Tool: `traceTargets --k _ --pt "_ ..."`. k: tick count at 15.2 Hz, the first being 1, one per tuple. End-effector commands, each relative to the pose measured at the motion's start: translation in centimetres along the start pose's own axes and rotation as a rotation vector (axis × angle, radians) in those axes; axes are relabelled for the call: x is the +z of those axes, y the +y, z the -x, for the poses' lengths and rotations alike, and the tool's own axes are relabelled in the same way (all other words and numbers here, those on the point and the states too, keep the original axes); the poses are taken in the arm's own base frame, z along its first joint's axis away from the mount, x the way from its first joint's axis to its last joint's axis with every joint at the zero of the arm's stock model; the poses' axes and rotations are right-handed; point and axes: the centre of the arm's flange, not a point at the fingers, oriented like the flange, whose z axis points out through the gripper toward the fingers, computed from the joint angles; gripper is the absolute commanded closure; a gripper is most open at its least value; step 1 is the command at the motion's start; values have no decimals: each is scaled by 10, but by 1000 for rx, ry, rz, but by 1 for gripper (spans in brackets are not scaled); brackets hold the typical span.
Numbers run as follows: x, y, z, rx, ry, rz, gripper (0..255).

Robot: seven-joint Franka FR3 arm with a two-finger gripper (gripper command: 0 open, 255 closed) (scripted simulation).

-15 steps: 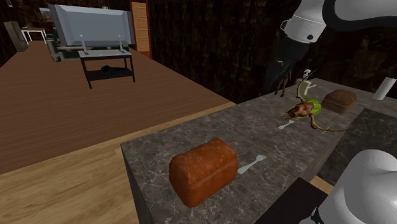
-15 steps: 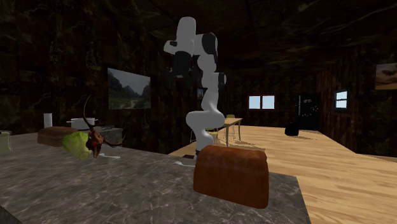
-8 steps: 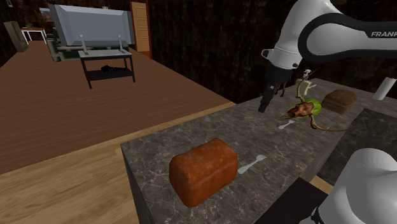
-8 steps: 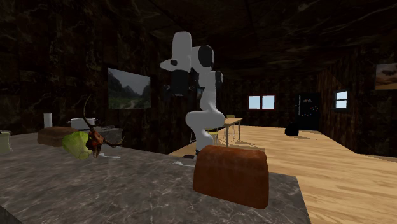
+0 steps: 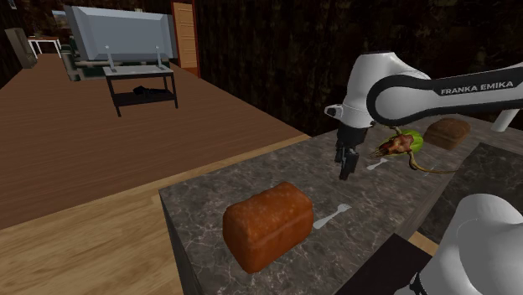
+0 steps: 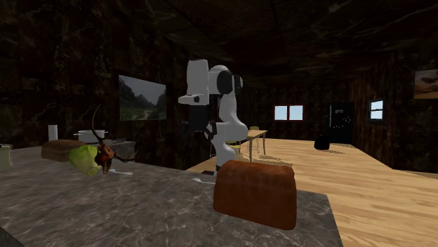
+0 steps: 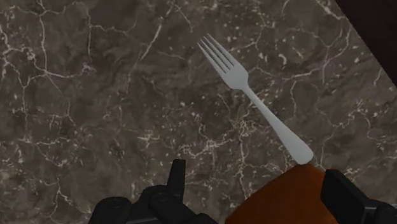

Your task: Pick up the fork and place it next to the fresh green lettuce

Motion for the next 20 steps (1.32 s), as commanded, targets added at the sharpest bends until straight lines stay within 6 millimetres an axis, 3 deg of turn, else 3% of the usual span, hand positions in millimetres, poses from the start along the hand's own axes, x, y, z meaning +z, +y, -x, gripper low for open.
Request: traceTargets --k 1,8,16,20 --pt "28 1 2 -95 -28 -16 0" --pt "120 -1 4 -410 -125 -71 0" --pt "164 -3 11 -427 -131 -74 0" --pt "164 -3 11 -427 -131 -74 0"
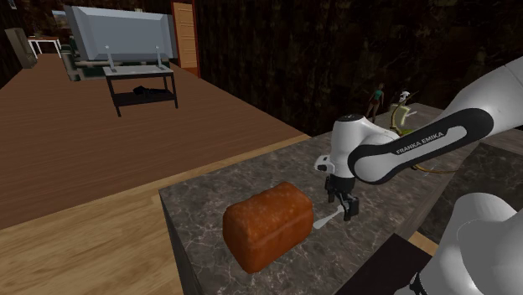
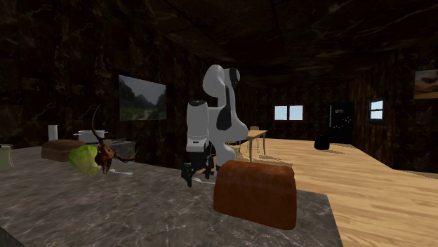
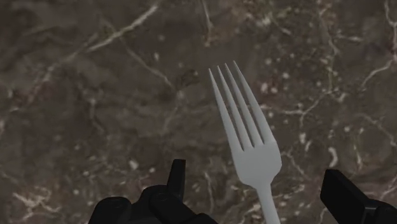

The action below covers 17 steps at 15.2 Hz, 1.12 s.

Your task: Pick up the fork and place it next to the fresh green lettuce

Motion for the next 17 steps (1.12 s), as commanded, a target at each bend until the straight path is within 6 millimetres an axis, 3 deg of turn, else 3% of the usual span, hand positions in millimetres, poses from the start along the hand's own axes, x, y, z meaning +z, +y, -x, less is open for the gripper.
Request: traceTargets --k 1,4,5,14,17 --pt "1 0 0 0 0 0 0" --pt "0 0 0 0 0 0 0" --pt "0 0 0 0 0 0 255" --pt "1 0 0 0 0 0 255" --pt "-15 -1 2 0 0 0 255"
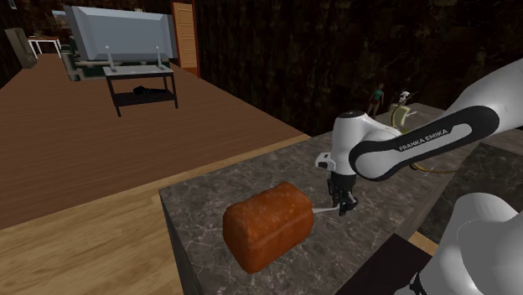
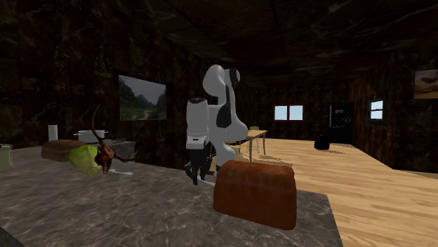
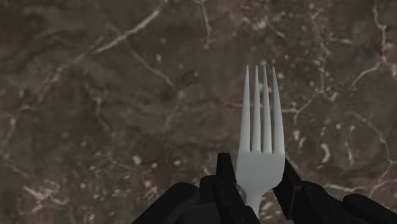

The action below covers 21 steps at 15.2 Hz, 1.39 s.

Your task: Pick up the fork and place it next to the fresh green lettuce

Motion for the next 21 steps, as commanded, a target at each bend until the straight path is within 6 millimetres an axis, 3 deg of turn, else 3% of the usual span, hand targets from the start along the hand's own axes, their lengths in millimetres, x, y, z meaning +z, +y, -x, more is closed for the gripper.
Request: traceTargets --k 1,21 --pt "-10 -1 1 0 0 0 255" --pt "-115 -12 13 0 0 0 255"
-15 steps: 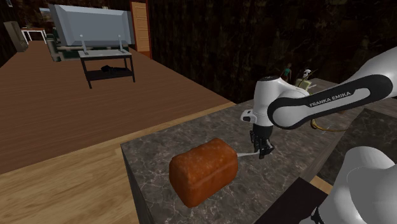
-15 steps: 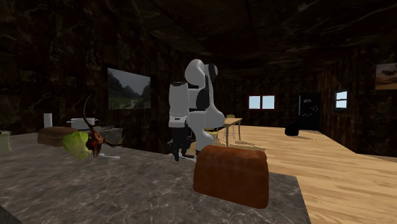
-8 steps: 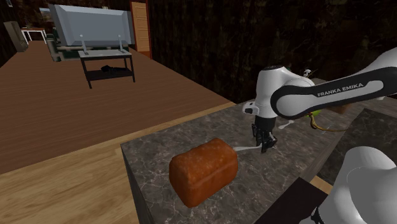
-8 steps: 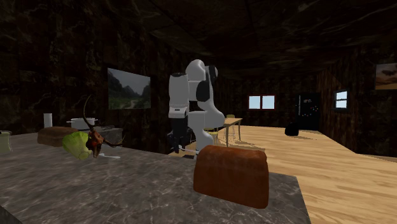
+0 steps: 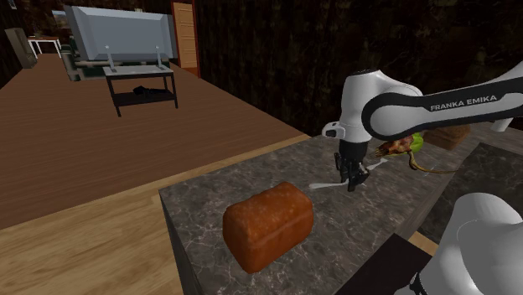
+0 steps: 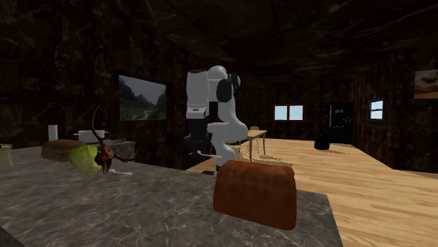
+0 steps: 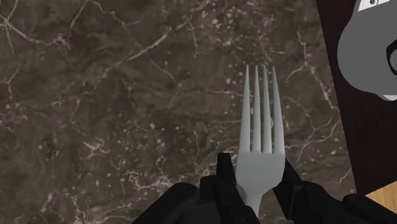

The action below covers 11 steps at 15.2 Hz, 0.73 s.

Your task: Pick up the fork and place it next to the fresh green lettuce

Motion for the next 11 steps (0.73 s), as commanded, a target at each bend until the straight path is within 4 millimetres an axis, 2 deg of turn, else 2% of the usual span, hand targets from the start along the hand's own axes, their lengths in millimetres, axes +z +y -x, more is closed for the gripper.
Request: traceTargets --k 1,11 --pt "-11 -1 2 0 0 0 255" --pt "-63 -6 8 0 0 0 255"
